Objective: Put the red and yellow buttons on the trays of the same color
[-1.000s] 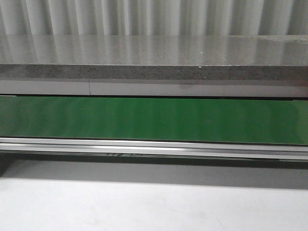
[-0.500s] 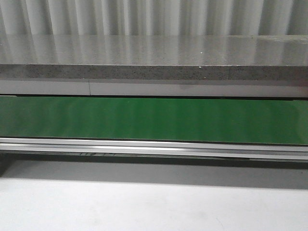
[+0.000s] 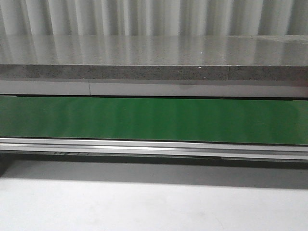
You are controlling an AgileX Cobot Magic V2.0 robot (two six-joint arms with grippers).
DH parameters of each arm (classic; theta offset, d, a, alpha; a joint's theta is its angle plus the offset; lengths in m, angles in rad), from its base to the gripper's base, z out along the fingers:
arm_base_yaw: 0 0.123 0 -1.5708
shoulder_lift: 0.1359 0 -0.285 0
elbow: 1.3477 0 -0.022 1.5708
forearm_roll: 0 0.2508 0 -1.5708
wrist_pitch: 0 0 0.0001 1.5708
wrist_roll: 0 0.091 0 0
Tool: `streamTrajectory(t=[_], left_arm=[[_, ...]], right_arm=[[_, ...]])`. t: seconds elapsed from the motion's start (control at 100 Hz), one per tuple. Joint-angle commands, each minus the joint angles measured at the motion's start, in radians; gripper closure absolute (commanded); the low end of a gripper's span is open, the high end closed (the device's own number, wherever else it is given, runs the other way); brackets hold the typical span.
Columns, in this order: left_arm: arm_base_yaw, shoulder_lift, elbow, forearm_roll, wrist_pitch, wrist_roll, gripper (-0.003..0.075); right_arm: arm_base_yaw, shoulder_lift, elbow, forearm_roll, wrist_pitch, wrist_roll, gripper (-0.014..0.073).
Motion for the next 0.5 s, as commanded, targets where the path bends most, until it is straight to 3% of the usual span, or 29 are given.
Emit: streamTrajectory(t=[0.0,0.32,0.49], left_arm=[[-0.009,0.004,-0.028,-0.009,-0.074,0.001,0.0741],[-0.009,0.004,-0.028,-0.009,-0.074,0.001,0.0741],[-0.009,0.02,-0.019,0.018,-0.172,-0.004,0.0741]], right_arm=[[0.001,-0.063,-0.02,0.012,-0.028,-0.008,0.0659],[0.001,-0.172,-0.012,0.017,0.057,-0.008,0.0659],[0.001,-0.172,-0.012,0.017,0.057,-0.008,0.0659]])
